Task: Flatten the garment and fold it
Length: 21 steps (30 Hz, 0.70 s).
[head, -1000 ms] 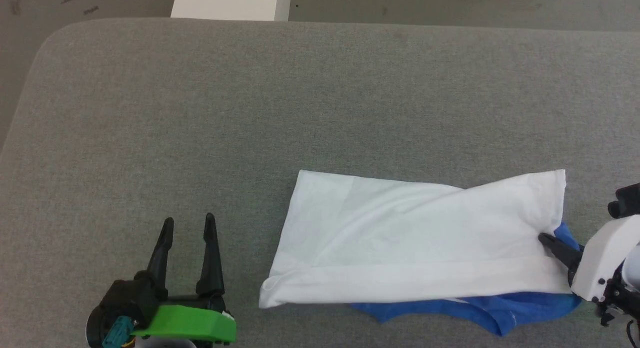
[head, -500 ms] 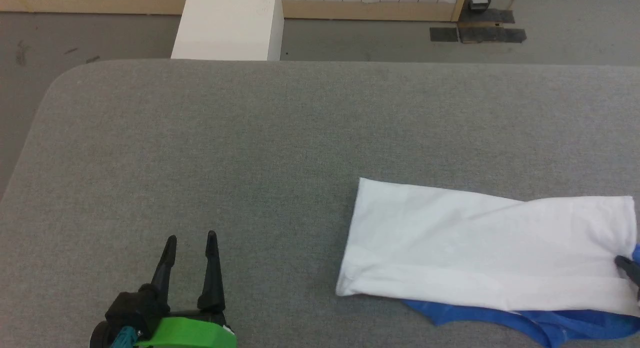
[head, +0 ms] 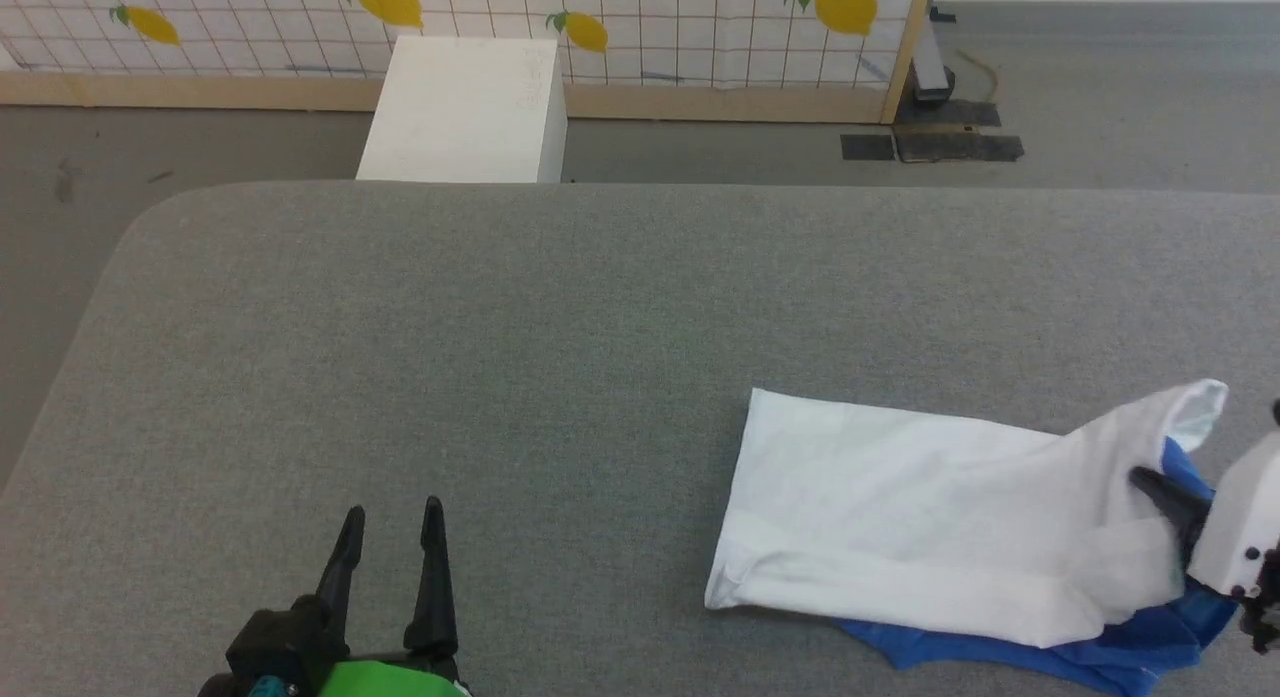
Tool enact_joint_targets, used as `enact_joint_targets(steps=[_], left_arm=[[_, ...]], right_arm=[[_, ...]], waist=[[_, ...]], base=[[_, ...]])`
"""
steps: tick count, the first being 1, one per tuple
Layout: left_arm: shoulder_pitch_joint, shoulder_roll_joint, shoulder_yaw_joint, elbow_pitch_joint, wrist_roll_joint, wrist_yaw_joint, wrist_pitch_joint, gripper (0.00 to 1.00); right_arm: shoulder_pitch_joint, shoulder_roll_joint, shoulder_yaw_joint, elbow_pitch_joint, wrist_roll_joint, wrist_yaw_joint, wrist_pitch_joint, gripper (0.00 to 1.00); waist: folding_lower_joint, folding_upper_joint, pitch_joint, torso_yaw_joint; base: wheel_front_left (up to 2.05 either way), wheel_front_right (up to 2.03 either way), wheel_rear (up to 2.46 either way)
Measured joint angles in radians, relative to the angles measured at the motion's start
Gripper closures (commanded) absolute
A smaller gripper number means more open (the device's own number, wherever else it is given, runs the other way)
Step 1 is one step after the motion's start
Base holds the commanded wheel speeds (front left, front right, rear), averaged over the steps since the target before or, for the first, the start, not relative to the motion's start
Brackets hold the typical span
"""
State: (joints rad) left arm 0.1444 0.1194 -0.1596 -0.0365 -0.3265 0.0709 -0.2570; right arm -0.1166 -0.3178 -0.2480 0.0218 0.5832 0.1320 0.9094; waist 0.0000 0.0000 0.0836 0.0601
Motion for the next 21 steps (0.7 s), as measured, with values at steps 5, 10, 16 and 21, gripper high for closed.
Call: enact_joint_targets(steps=[5,10,16,21], left_arm=[[0.010,-0.002,-0.008,0.011,0.000,-0.008,0.000,0.00],[0.015,-0.003,-0.015,0.014,-0.001,-0.013,0.000,0.00],[0.013,-0.006,-0.030,0.021,-0.001,-0.022,0.000,0.00],[0.000,-0.016,-0.049,0.035,-0.001,-0.027,0.000,0.00]], right_arm=[[-0.017,0.024,0.109,-0.081,0.028,0.000,0.074,1.00],[-0.058,0.050,0.217,-0.093,0.032,0.000,0.111,1.00],[-0.144,0.062,0.341,-0.024,0.009,0.000,0.111,1.00],[-0.202,0.070,0.413,0.058,-0.019,0.000,0.104,1.00]], waist=[[0.0000,0.0000,-0.033,0.007],[0.0000,0.0000,-0.046,0.026],[0.0000,0.0000,-0.031,0.053],[0.0000,0.0000,-0.009,0.083]], base=[[0.00,0.00,0.00],[0.00,0.00,0.00],[0.00,0.00,0.00],[0.00,0.00,0.00]])
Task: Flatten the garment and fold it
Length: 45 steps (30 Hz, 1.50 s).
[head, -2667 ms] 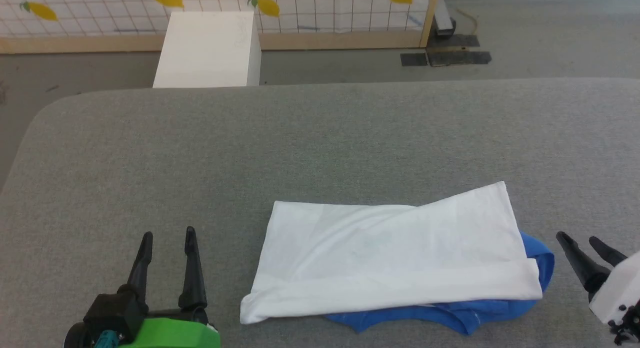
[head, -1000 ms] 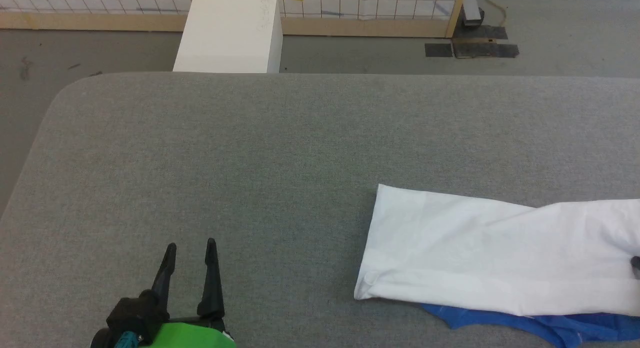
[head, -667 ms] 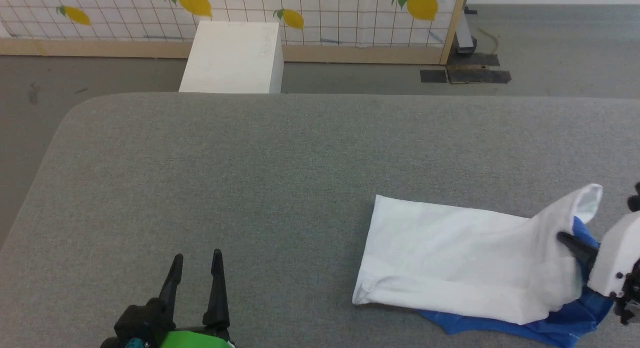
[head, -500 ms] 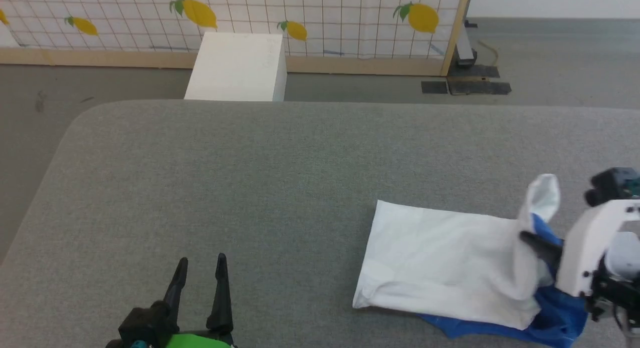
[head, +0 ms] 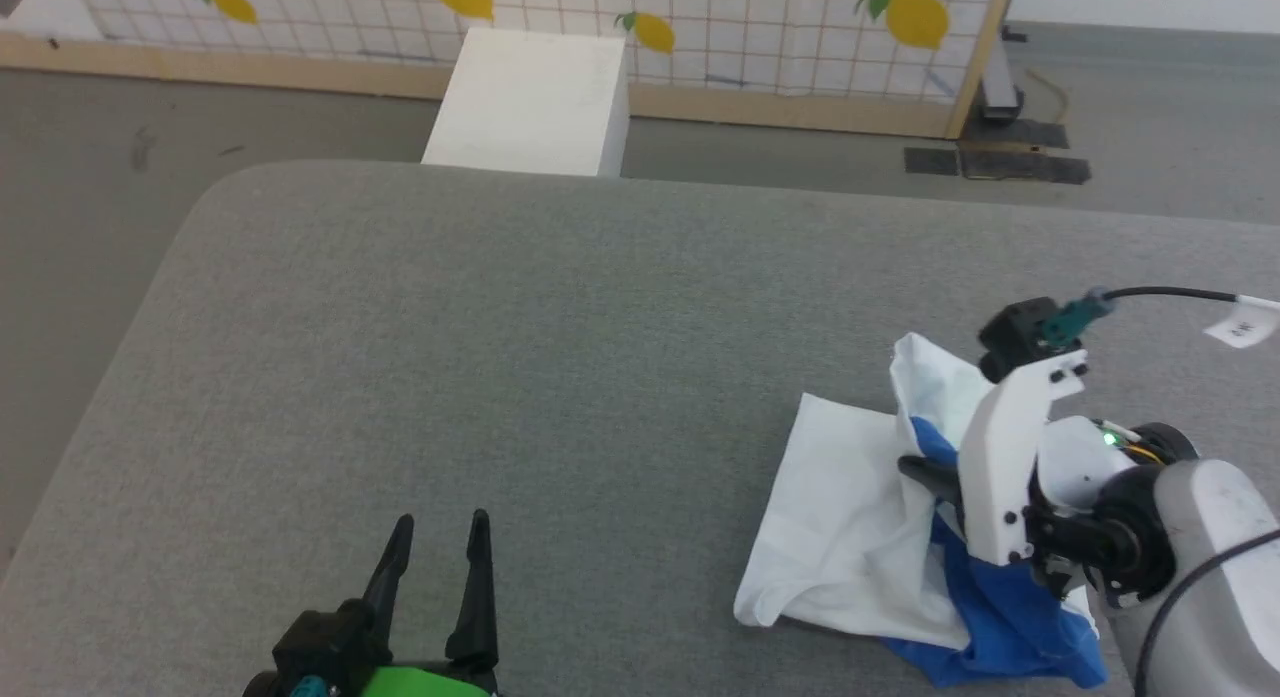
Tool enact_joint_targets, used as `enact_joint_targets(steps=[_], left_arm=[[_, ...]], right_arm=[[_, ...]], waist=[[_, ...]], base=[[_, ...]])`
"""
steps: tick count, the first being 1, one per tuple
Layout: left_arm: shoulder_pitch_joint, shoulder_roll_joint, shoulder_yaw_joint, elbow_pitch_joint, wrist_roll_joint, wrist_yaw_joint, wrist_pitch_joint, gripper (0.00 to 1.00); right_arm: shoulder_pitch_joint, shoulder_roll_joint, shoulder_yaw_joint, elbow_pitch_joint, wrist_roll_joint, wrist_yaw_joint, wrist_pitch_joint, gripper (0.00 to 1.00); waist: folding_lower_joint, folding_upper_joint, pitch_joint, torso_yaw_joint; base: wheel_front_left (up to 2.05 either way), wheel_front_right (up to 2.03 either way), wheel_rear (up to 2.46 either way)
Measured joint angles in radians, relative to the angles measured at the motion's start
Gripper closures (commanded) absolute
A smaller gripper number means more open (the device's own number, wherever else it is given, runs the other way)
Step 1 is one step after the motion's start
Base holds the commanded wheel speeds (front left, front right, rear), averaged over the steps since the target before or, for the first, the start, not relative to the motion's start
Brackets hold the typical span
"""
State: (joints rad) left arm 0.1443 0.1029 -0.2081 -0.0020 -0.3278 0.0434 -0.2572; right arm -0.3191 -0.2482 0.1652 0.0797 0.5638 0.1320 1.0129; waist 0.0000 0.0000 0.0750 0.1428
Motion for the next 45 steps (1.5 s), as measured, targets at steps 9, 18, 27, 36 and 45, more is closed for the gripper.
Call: enact_joint_targets(steps=[9,18,27,36,45], left_arm=[[-0.038,-0.016,-0.021,0.029,0.000,-0.015,0.000,0.00],[-0.085,-0.039,-0.044,0.054,0.000,-0.026,0.000,0.00],[-0.088,-0.043,-0.029,0.068,0.000,-0.030,0.000,0.00],[-0.065,-0.039,0.005,0.052,0.003,-0.033,-0.001,0.00],[-0.034,-0.028,0.026,0.017,0.003,-0.026,-0.001,0.00]], right_arm=[[-0.067,0.012,0.102,0.123,-0.031,0.000,-0.015,1.00],[-0.096,0.012,0.124,0.229,-0.109,0.000,0.063,0.85],[-0.118,0.041,0.114,0.183,-0.072,0.000,0.077,0.00],[-0.072,0.030,-0.049,-0.046,-0.043,0.000,-0.210,0.00],[0.219,0.072,-0.308,-0.174,-0.079,0.000,-0.376,0.00]], waist=[[0.0000,0.0000,0.041,0.068],[0.0000,0.0000,0.089,0.135],[0.0000,0.0000,0.091,0.128],[0.0000,0.0000,0.040,0.038],[0.0000,0.0000,0.018,-0.058]], base=[[0.00,0.00,0.00],[0.00,0.00,0.00],[0.00,0.00,0.00],[0.00,0.00,0.00],[0.00,0.00,0.00]])
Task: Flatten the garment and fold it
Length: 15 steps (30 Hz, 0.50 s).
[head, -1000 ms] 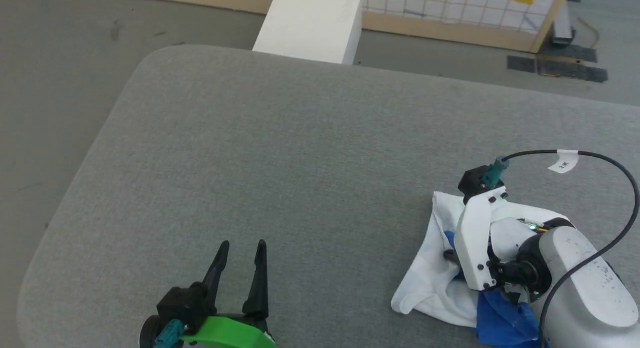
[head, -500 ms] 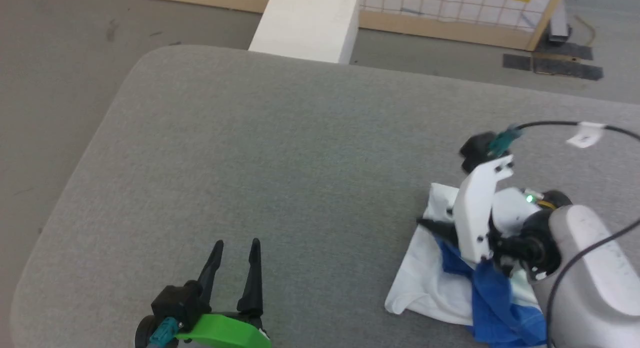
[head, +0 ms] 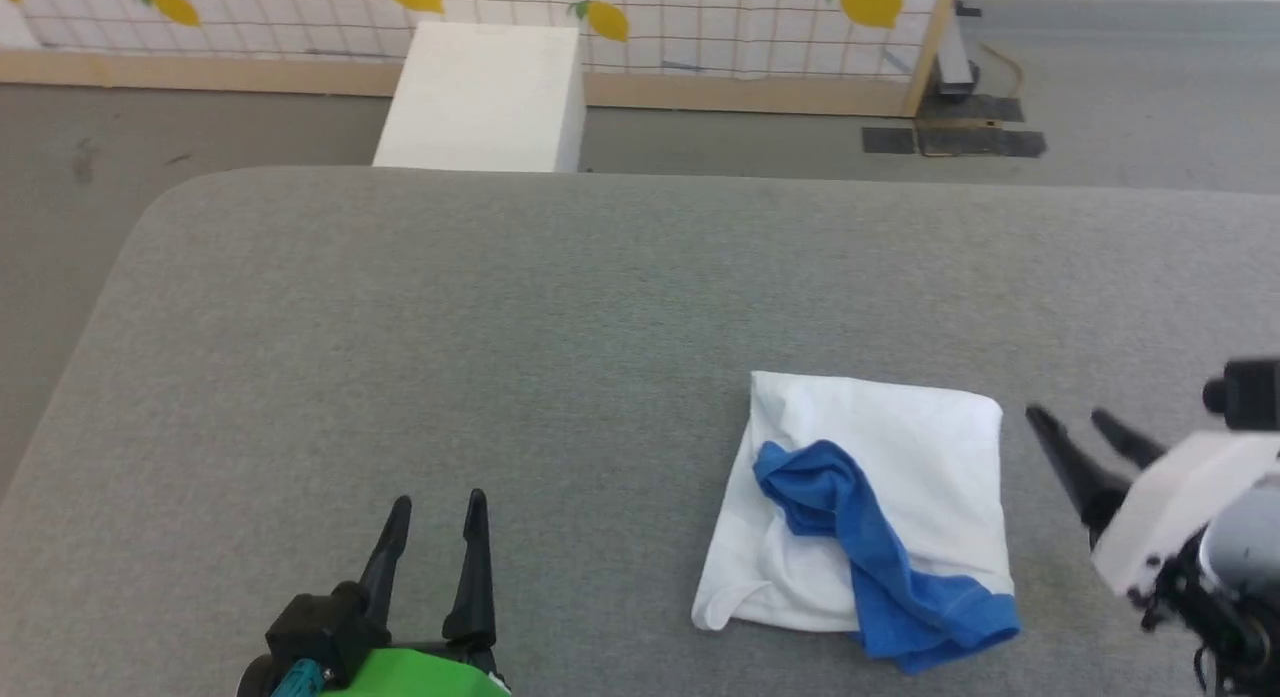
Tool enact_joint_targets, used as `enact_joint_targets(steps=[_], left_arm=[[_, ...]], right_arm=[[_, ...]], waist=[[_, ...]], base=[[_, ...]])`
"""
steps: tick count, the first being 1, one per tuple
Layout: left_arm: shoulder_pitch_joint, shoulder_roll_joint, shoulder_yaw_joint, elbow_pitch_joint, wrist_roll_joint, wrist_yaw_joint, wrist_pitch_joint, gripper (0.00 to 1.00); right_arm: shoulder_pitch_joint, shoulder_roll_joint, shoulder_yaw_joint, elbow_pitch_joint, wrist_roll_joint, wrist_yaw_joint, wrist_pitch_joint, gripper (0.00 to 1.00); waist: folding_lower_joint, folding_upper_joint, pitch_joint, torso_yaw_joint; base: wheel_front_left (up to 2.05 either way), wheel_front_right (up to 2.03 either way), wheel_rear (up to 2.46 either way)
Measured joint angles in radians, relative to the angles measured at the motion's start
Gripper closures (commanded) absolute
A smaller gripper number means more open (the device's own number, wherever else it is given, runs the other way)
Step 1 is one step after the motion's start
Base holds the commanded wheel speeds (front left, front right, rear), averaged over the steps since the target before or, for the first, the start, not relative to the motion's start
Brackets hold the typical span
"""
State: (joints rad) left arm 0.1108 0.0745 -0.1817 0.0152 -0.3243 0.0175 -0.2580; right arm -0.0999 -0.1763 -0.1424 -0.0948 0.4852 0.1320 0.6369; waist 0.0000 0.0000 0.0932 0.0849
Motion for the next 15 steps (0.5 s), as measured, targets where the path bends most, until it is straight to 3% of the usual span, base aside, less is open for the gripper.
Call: enact_joint_targets(steps=[8,15], left_arm=[[-0.002,0.010,-0.007,-0.022,0.001,0.007,0.006,0.00],[-0.028,0.013,-0.026,-0.023,0.016,0.006,0.018,0.00]], right_arm=[[0.061,0.057,0.002,0.026,0.025,0.000,0.055,0.00],[0.031,0.067,-0.025,0.125,0.026,0.000,0.090,0.00]], waist=[[0.0000,0.0000,0.038,-0.041],[0.0000,0.0000,0.073,-0.015]], base=[[0.00,0.00,0.00],[0.00,0.00,0.00]])
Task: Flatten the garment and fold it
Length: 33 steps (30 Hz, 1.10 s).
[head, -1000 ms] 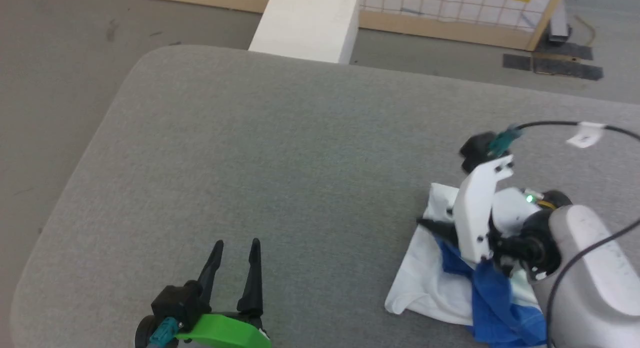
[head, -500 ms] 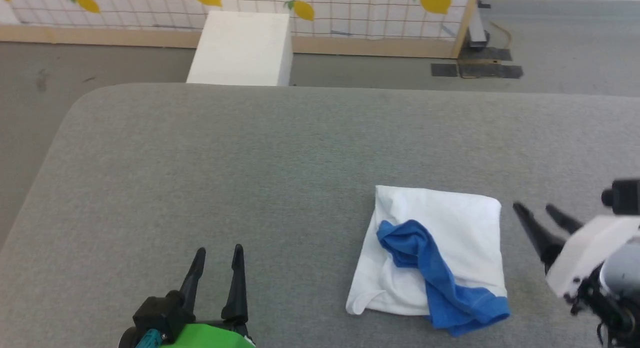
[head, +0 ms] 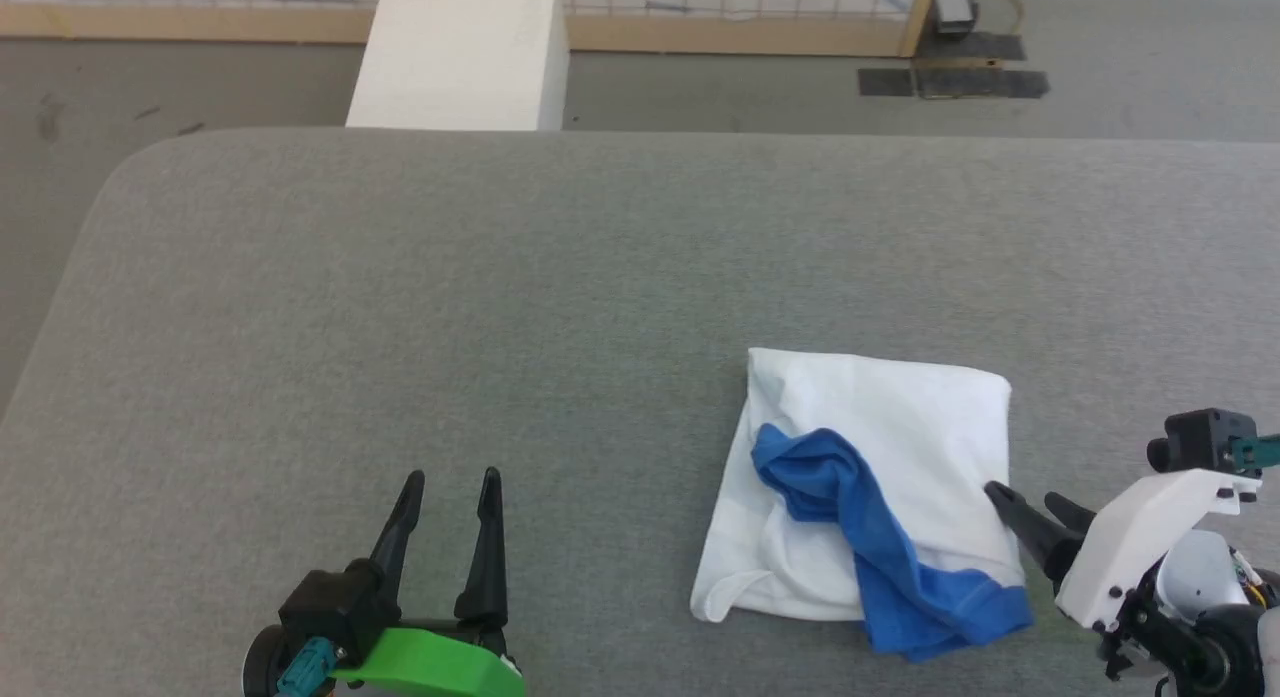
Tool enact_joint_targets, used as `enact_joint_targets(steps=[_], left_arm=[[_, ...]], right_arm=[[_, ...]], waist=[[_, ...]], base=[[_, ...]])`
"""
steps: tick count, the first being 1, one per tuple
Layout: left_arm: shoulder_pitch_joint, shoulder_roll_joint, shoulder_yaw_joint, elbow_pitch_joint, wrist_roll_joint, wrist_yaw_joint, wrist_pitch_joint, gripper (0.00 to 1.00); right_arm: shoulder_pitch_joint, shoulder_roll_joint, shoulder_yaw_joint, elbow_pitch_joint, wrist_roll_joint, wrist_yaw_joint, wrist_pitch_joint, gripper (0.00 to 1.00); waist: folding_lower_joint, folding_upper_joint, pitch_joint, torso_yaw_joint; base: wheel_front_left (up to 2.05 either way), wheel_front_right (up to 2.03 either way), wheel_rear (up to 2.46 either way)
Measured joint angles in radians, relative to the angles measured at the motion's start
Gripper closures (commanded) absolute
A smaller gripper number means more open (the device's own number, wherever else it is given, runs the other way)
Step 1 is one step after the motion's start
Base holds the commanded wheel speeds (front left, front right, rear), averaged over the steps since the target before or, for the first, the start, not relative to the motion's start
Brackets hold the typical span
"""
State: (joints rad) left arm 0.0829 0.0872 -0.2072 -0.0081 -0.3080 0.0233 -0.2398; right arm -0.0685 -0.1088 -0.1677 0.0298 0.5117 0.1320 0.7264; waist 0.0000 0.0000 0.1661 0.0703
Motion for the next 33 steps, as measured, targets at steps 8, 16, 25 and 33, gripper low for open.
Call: enact_joint_targets(steps=[8,16,25,33], left_arm=[[-0.011,0.001,-0.007,0.002,0.004,0.000,0.000,0.00],[-0.045,0.000,-0.024,0.022,0.004,0.000,-0.001,0.00],[-0.035,0.003,-0.020,0.033,0.003,0.000,-0.004,0.00],[-0.002,0.013,-0.028,0.007,0.003,0.005,-0.003,0.00]], right_arm=[[-0.066,0.022,-0.047,0.078,0.019,0.000,0.078,0.00],[-0.109,-0.015,-0.004,0.072,-0.008,0.000,0.153,1.00],[-0.085,-0.024,0.036,0.059,-0.009,0.000,0.126,1.00],[-0.072,-0.068,0.114,0.032,0.003,0.000,0.101,1.00]], waist=[[0.0000,0.0000,0.049,0.052],[0.0000,0.0000,0.084,0.091],[0.0000,0.0000,0.024,0.080],[0.0000,0.0000,-0.030,0.037]], base=[[0.00,0.00,0.00],[0.00,0.00,0.00],[0.00,0.00,0.00],[0.00,0.00,0.00]])
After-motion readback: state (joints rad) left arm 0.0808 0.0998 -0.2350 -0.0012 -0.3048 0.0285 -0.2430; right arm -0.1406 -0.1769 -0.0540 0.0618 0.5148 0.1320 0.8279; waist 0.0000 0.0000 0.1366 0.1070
